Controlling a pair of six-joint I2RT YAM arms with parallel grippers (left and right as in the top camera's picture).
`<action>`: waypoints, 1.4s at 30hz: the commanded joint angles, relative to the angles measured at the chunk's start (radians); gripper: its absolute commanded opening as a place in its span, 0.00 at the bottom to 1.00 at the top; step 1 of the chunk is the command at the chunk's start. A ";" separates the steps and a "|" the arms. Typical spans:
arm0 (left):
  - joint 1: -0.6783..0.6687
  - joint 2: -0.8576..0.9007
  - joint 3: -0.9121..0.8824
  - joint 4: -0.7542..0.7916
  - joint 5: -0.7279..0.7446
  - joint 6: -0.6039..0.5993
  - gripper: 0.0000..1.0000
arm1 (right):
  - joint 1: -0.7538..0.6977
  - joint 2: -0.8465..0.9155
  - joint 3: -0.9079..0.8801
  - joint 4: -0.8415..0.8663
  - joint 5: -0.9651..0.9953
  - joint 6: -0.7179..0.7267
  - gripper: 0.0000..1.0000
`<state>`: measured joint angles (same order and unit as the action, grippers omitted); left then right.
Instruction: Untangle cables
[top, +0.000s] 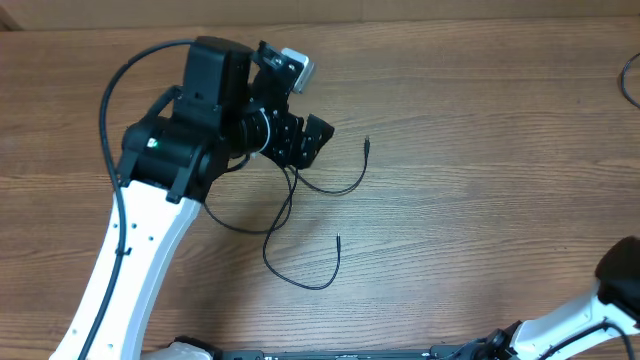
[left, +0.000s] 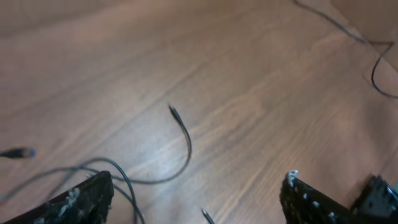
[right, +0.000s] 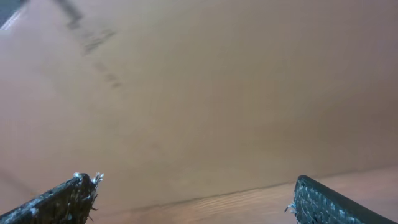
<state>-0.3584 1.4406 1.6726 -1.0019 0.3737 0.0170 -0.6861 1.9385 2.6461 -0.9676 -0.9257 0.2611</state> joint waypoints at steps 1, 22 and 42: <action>0.006 -0.060 0.078 0.003 -0.077 -0.003 0.83 | 0.048 -0.121 0.019 -0.025 -0.026 -0.035 1.00; 0.005 -0.301 0.101 -0.269 -0.333 0.011 0.79 | 0.687 -0.267 0.011 -0.637 0.474 -0.393 1.00; 0.005 -0.459 0.043 -0.348 -0.357 -0.041 0.56 | 1.492 -0.265 -0.267 -0.656 1.173 -0.043 1.00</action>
<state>-0.3584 1.0218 1.7466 -1.3533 0.0357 -0.0029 0.7849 1.6806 2.4016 -1.6398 0.1696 0.0902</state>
